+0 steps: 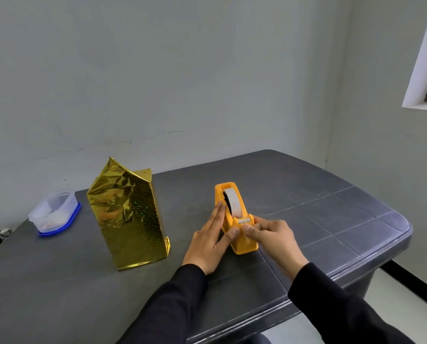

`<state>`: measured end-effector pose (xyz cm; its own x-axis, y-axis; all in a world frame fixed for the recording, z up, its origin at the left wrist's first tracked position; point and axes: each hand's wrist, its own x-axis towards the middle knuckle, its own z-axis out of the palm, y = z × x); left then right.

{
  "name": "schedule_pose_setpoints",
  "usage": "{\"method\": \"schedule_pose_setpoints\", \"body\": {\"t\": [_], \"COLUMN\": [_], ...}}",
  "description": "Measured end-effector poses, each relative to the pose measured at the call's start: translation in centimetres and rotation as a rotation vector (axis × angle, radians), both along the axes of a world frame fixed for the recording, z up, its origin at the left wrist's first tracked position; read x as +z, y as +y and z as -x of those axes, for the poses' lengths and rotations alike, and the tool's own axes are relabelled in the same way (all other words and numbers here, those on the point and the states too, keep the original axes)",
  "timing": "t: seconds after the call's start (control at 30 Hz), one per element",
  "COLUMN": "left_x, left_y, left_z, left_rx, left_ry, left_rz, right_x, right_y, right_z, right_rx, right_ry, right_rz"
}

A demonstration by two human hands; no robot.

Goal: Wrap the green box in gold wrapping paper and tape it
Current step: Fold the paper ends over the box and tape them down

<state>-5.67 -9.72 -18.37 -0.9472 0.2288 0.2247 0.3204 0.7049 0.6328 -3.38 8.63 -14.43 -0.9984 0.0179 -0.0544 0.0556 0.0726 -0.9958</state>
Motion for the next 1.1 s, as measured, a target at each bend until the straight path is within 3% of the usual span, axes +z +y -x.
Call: {"method": "schedule_pose_setpoints", "body": {"t": [0.17, 0.2, 0.3, 0.4, 0.53, 0.73, 0.8, 0.93, 1.1], "left_x": [-0.4, -0.5, -0.6, -0.7, 0.6, 7.0, 8.9, 11.6, 12.5], "left_y": [-0.4, -0.3, -0.2, -0.1, 0.0, 3.7, 5.3, 7.8, 8.6], "left_z": [0.1, 0.2, 0.3, -0.1, -0.8, -0.6, -0.1, 0.7, 1.4], "left_rx": [0.014, 0.017, 0.040, 0.104, 0.211, -0.088, -0.186, -0.193, -0.238], "left_ry": [0.011, 0.011, 0.043, 0.085, 0.243, 0.614, 0.564, 0.230, 0.162], "left_rz": [-0.066, -0.073, -0.082, -0.102, -0.224, 0.162, 0.322, 0.578, 0.616], "right_x": [-1.6, -2.1, -3.0, -2.9, -3.2, -3.5, -3.5, -3.9, -4.1], "right_y": [1.5, 2.0, 3.0, 3.0, 3.1, 3.3, 3.3, 3.1, 3.2], "right_z": [0.3, 0.2, 0.3, 0.7, 0.8, 0.8, 0.6, 0.6, 1.0], "right_rx": [0.150, 0.166, 0.065, -0.009, -0.025, -0.042, -0.050, -0.109, -0.129], "right_ry": [0.104, 0.120, 0.122, 0.095, 0.107, 0.138, 0.150, 0.204, 0.202], "right_rz": [-0.272, -0.204, 0.254, 0.484, 0.528, 0.529, 0.532, 0.436, 0.409]}}
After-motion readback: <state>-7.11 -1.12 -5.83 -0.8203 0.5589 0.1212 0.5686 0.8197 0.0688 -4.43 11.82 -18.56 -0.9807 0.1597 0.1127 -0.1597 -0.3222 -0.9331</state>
